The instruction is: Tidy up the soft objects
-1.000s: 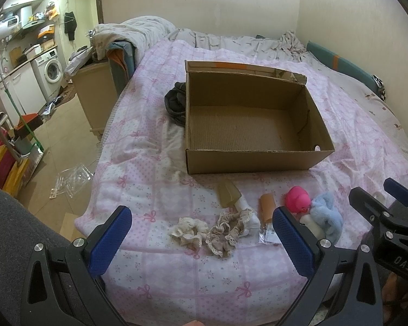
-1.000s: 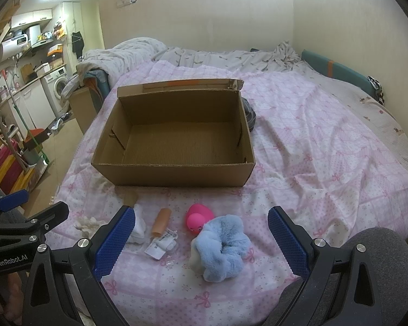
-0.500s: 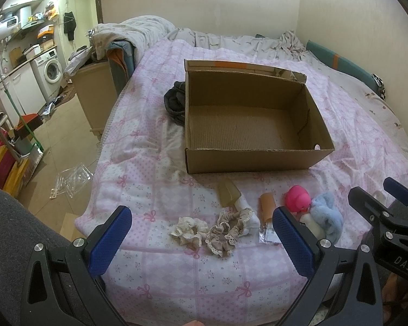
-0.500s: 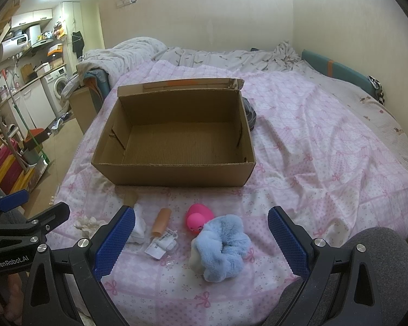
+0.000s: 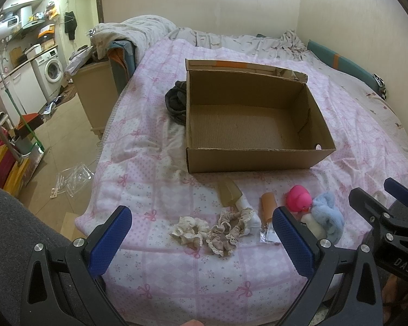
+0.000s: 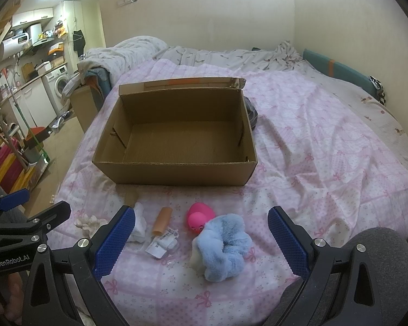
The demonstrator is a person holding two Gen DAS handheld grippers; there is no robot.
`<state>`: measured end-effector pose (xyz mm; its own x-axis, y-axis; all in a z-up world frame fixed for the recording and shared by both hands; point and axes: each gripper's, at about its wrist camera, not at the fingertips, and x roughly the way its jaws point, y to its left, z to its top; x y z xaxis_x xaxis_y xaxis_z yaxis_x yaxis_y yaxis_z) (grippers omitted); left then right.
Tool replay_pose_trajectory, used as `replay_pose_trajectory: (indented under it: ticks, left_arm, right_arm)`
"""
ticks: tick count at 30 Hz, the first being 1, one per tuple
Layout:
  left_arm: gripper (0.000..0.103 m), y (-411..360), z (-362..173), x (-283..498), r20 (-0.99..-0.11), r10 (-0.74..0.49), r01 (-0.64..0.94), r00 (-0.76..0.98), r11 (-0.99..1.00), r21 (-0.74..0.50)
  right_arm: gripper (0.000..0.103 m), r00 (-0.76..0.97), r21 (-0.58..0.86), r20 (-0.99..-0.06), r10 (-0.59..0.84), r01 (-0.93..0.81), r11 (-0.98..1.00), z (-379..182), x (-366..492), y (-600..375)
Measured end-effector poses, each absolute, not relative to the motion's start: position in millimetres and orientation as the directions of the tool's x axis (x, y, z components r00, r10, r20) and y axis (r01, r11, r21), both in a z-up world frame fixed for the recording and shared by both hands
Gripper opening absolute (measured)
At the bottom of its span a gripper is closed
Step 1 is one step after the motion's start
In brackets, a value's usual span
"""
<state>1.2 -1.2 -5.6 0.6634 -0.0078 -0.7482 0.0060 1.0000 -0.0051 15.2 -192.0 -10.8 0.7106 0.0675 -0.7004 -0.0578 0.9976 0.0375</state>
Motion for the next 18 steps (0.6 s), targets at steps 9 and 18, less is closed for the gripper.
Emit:
replay_pose_trajectory:
  ticks: [9, 18]
  left_arm:
    - [0.103, 3.6, -9.0, -1.3, -0.751, -0.007, 0.0, 0.66, 1.0, -0.009]
    - [0.103, 6.2, -11.0, 1.9, -0.762, -0.018, 0.001, 0.647, 1.0, -0.022]
  right_arm:
    - [0.103, 0.702, 0.04, -0.708, 0.072, -0.062, 0.997, -14.1, 16.0, -189.1]
    - [0.103, 0.7, 0.049, -0.71, 0.072, -0.052, 0.997, -16.0, 17.8, -187.2]
